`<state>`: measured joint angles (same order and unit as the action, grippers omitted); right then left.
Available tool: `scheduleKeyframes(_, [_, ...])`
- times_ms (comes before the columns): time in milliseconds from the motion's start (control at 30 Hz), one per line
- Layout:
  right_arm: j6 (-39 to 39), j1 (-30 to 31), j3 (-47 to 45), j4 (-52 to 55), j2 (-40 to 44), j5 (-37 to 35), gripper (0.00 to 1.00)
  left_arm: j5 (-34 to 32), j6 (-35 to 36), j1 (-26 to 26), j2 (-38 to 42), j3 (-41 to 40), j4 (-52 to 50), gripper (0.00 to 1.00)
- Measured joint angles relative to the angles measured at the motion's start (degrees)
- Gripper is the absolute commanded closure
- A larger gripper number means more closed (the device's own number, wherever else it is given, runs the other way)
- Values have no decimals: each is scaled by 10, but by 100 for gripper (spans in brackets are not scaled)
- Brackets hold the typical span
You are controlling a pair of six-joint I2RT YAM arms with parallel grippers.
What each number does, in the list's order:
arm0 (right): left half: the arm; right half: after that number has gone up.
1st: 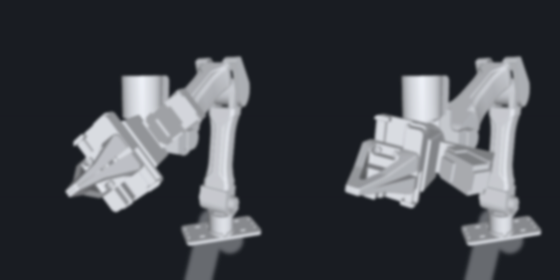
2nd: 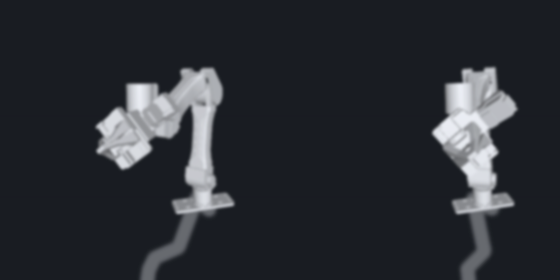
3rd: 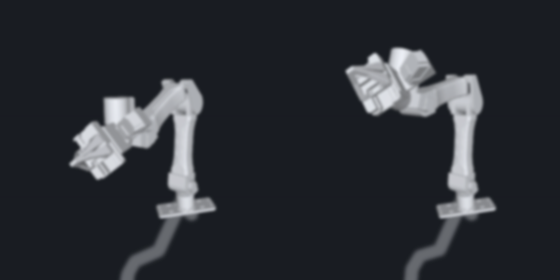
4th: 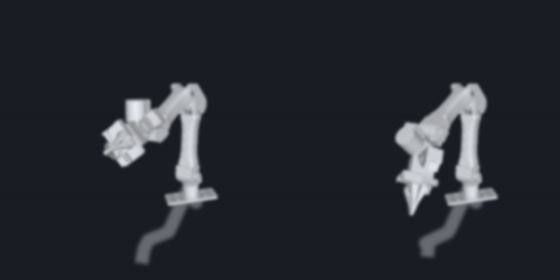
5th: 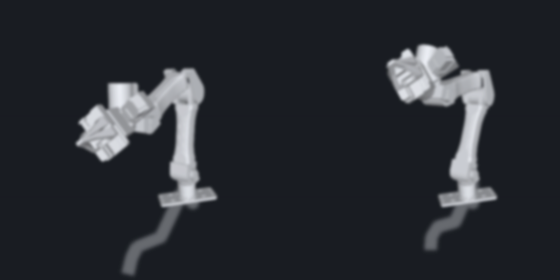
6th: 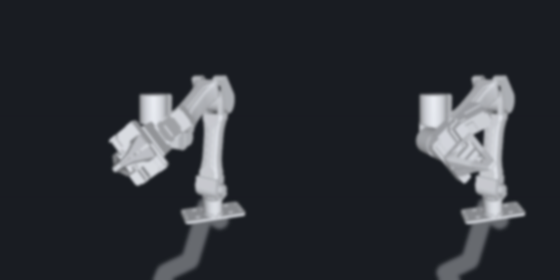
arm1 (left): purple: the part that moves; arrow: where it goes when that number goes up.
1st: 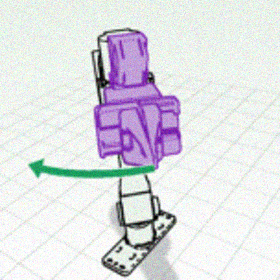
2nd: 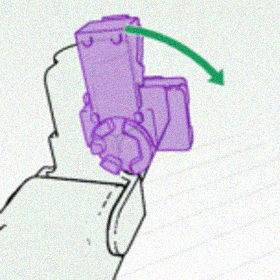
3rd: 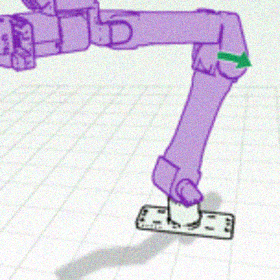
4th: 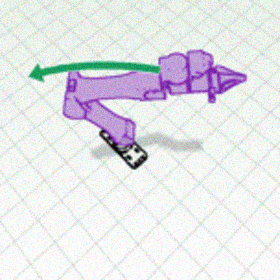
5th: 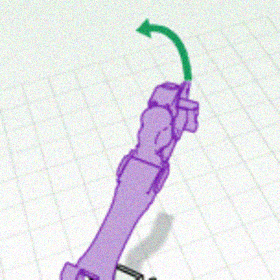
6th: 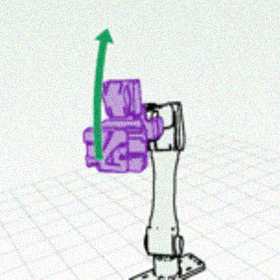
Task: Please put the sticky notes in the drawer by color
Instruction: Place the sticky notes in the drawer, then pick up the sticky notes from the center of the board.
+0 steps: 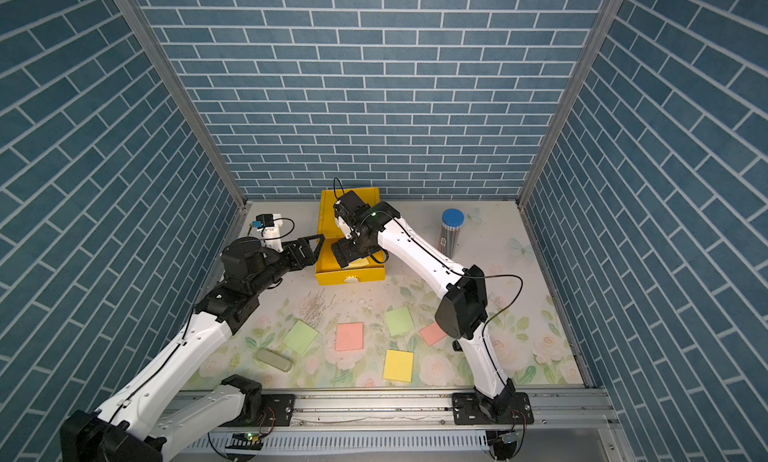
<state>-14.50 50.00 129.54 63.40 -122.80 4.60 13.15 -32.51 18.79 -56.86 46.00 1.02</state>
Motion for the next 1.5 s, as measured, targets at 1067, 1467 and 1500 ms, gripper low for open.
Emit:
scheduleKeyframes(1067, [-309, 152, -906, -218, 694, 21, 0, 151, 74, 12, 156, 7, -242, 9])
scheduleKeyframes(1467, [-462, 253, -972, -367, 548, -38, 0, 186, 84, 39, 155, -2, -290, 6])
scheduleKeyframes(1500, [-468, 253, -972, -370, 536, -42, 0, 179, 84, 40, 153, -2, -290, 6])
